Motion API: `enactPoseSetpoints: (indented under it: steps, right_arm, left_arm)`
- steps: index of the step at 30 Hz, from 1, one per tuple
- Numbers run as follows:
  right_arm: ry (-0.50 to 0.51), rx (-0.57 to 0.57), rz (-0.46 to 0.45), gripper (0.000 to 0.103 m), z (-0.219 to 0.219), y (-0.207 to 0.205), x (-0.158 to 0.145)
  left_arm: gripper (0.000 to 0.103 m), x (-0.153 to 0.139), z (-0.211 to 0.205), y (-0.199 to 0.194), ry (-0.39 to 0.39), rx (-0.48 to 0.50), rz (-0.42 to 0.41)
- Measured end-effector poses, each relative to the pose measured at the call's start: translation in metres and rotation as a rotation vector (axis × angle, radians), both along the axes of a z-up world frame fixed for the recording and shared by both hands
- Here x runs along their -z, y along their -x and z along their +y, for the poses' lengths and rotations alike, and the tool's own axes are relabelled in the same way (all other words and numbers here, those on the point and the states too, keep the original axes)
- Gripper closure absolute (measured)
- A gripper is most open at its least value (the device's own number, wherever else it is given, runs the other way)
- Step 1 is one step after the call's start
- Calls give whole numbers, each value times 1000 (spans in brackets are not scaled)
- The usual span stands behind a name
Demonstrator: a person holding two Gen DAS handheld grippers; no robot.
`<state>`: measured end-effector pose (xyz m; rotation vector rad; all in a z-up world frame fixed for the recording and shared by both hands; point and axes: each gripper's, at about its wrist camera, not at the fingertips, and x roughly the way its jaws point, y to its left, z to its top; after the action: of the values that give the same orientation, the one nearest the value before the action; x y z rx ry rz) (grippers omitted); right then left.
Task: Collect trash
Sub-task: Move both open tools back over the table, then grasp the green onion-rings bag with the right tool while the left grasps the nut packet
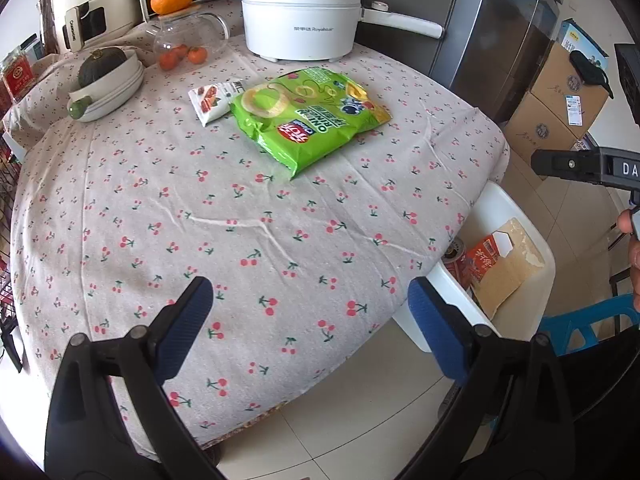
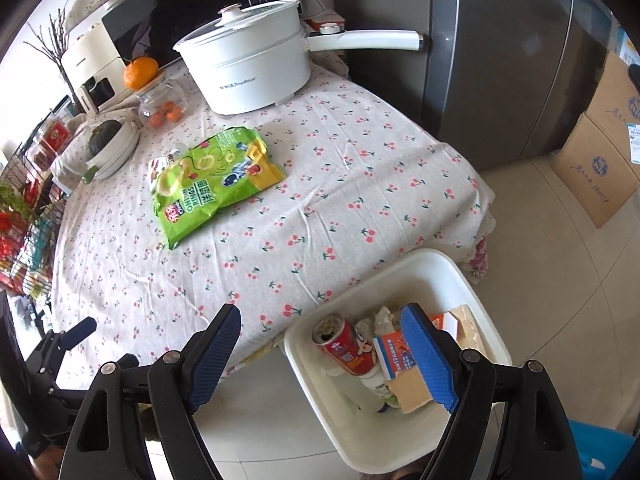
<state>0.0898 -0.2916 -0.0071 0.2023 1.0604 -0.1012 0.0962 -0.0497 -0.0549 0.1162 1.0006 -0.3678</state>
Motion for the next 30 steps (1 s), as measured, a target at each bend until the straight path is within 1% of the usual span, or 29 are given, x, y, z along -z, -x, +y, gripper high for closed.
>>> enactPoseSetpoints:
  steps: [3,6,10,12,15,18,22,23,25,28,30]
  right_arm:
    - [-14,-7,5,19,17,-20,3]
    - [-31,-10,35,19,36,-42,15]
    - [-95,-6,95,19,57,-73,42]
    - [-138,15,107,19,66,-89,55]
    - [-222,65,96,19,74,-110,72]
    - [-302,116,64,19,81,-128,84]
    - [-360,181,43,23,92,-145,100]
    - [-367,191,40,26,95,-149,103]
    - [-327,205,1,28,102,-153,103]
    - [-286,201,-34,41,110,-160,104]
    - [-256,194,-46,61,112,-163,105]
  left_arm:
    - [5,-6,24,-8,-33,-34,-27]
    - [5,-6,50,-11,-46,-71,-41]
    - [5,3,80,-8,-33,-100,-14]
    - [5,7,93,-4,-28,-109,1]
    - [5,11,111,2,-20,-128,13]
    - [5,9,128,4,8,-155,18]
    - [5,6,146,4,19,-182,3]
    - [5,5,149,4,15,-187,0]
    - [5,5,155,3,13,-196,-2]
    - [5,6,160,1,15,-207,2]
    - [5,8,161,0,14,-212,3]
